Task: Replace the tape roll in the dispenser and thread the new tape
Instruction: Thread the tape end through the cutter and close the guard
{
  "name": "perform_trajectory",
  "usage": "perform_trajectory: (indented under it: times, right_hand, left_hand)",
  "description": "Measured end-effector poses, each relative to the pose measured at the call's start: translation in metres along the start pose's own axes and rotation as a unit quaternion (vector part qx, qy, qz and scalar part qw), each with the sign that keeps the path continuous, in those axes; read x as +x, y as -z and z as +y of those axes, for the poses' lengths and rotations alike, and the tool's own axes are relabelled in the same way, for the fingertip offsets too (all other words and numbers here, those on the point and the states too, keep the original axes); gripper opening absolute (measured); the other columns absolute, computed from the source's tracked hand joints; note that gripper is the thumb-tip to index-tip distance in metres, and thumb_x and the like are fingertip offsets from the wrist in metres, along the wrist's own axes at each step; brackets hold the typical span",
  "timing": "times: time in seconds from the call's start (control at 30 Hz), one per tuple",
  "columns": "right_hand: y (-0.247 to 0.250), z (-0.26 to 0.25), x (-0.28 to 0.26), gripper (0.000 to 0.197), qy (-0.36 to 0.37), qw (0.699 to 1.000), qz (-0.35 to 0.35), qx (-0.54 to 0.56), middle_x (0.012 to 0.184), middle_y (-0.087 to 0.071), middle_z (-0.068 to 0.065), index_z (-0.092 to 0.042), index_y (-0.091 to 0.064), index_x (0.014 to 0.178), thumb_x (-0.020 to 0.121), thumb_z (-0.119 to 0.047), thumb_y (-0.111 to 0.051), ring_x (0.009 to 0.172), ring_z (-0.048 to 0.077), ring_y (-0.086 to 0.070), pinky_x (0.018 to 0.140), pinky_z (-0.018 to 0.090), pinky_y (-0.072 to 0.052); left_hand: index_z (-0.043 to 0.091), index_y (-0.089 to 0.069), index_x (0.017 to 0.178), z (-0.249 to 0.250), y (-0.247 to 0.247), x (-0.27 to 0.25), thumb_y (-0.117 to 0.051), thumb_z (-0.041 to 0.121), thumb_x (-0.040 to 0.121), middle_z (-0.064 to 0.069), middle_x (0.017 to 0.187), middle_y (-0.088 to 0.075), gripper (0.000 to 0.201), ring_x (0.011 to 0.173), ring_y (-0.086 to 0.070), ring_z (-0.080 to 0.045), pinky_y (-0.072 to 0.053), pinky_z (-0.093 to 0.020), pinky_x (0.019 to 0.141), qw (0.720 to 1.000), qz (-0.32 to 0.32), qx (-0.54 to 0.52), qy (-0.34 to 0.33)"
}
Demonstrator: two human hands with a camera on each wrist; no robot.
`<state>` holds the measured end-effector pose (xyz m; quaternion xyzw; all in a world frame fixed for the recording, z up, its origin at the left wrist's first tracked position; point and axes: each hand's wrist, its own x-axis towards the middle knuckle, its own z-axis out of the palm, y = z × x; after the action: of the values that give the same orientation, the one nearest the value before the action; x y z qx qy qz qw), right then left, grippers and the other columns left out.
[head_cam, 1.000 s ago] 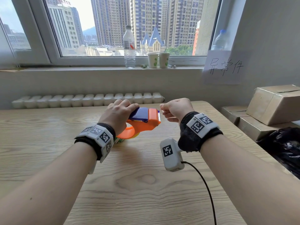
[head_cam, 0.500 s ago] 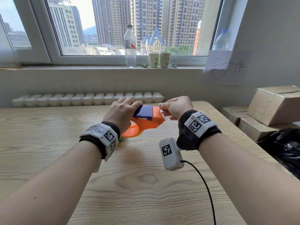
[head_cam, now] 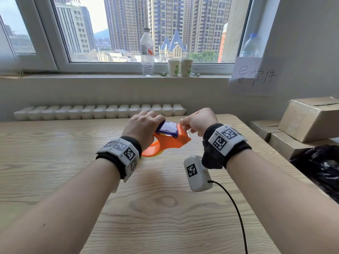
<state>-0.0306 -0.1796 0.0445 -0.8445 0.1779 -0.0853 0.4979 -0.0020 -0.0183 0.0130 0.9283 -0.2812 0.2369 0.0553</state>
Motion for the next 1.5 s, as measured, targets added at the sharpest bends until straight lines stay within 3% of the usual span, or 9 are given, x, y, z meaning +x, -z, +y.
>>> perform_trajectory:
  times: [0.07, 0.17, 0.57, 0.83, 0.97, 1.07, 1.17, 1.37, 1.5]
  right_hand:
    - [0.001, -0.001, -0.001, 0.019, 0.003, 1.0, -0.022, -0.013, 0.087, -0.076, 0.009, -0.004, -0.076, 0.084, 0.074, -0.02, -0.071, 0.067, 0.018, -0.058, 0.061, 0.028, -0.043]
    - [0.006, -0.001, -0.002, 0.012, -0.009, 0.998, -0.06, -0.017, 0.082, -0.071, 0.005, -0.006, -0.073, 0.082, 0.083, -0.014, -0.063, 0.054, 0.009, -0.055, 0.046, 0.018, -0.04]
    - [0.018, 0.008, 0.001, 0.011, 0.018, 0.999, -0.044, 0.017, 0.094, -0.075, 0.001, -0.012, -0.071, 0.073, 0.082, -0.015, -0.066, 0.059, 0.011, -0.05, 0.053, 0.024, -0.038]
    - [0.024, 0.017, 0.002, 0.023, 0.043, 0.997, -0.056, 0.04, 0.101, -0.074, 0.005, -0.01, -0.076, 0.089, 0.085, -0.004, -0.054, 0.057, 0.011, -0.048, 0.048, 0.021, -0.036]
    - [0.025, 0.021, 0.008, 0.033, 0.042, 0.997, -0.057, 0.035, 0.104, -0.072, 0.001, -0.014, -0.074, 0.092, 0.086, 0.003, -0.047, 0.073, 0.011, -0.057, 0.056, 0.02, -0.046]
    - [0.023, 0.027, 0.014, 0.041, 0.034, 0.995, -0.068, 0.071, 0.111, -0.069, 0.007, -0.009, -0.072, 0.097, 0.084, 0.013, -0.039, 0.09, 0.016, -0.063, 0.073, 0.026, -0.057]
    - [0.02, 0.031, 0.019, 0.047, 0.027, 0.993, -0.066, 0.098, 0.118, -0.066, 0.012, -0.003, -0.069, 0.102, 0.082, 0.018, -0.032, 0.091, 0.02, -0.064, 0.084, 0.031, -0.056]
    - [0.019, 0.04, 0.03, 0.052, 0.028, 0.993, -0.059, 0.095, 0.125, -0.062, 0.009, -0.009, -0.069, 0.099, 0.08, 0.018, -0.029, 0.089, 0.02, -0.063, 0.089, 0.031, -0.055]
    - [0.018, 0.044, 0.033, 0.052, 0.024, 0.995, -0.052, 0.081, 0.123, -0.064, 0.01, -0.008, -0.07, 0.102, 0.08, 0.017, -0.031, 0.112, 0.027, -0.062, 0.095, 0.037, -0.053]
  left_hand:
    - [0.017, -0.054, 0.121, 0.004, -0.001, 0.001, -0.048, -0.002, 0.077, -0.007, 0.116, -0.059, 0.049, 0.11, -0.051, -0.028, -0.045, -0.039, 0.092, 1.0, -0.003, -0.005, -0.002]
    - [0.017, -0.056, 0.111, 0.003, -0.002, 0.0, -0.047, -0.002, 0.077, -0.006, 0.108, -0.061, 0.04, 0.104, -0.053, -0.027, -0.047, -0.038, 0.087, 1.0, -0.006, -0.028, 0.012]
    - [0.018, -0.063, 0.11, -0.014, -0.02, -0.002, -0.059, 0.003, 0.082, -0.006, 0.109, -0.057, 0.032, 0.106, -0.051, -0.024, -0.041, -0.03, 0.09, 0.981, 0.005, -0.165, 0.098]
    - [0.018, -0.064, 0.112, -0.012, -0.027, -0.003, -0.067, 0.016, 0.081, -0.006, 0.109, -0.052, 0.03, 0.106, -0.051, -0.023, -0.043, -0.033, 0.092, 0.968, -0.027, -0.204, 0.142]
    - [0.016, -0.064, 0.107, -0.01, -0.029, -0.002, -0.068, 0.019, 0.079, -0.007, 0.107, -0.058, 0.029, 0.1, -0.055, -0.026, -0.04, -0.032, 0.086, 0.963, -0.055, -0.209, 0.16]
    - [0.017, -0.063, 0.105, -0.008, -0.032, -0.001, -0.068, 0.023, 0.079, -0.007, 0.104, -0.064, 0.027, 0.098, -0.057, -0.027, -0.043, -0.034, 0.086, 0.959, -0.072, -0.207, 0.178]
    - [0.019, -0.064, 0.101, -0.008, -0.036, 0.0, -0.069, 0.026, 0.078, -0.008, 0.097, -0.067, 0.025, 0.095, -0.059, -0.027, -0.046, -0.034, 0.084, 0.953, -0.083, -0.216, 0.195]
    - [0.019, -0.066, 0.1, -0.01, -0.042, 0.003, -0.072, 0.029, 0.074, -0.009, 0.093, -0.067, 0.029, 0.09, -0.059, -0.027, -0.047, -0.032, 0.08, 0.944, -0.094, -0.236, 0.212]
    - [0.02, -0.066, 0.098, -0.013, -0.047, 0.006, -0.073, 0.031, 0.073, -0.01, 0.095, -0.067, 0.028, 0.09, -0.059, -0.027, -0.049, -0.033, 0.08, 0.941, -0.109, -0.236, 0.219]
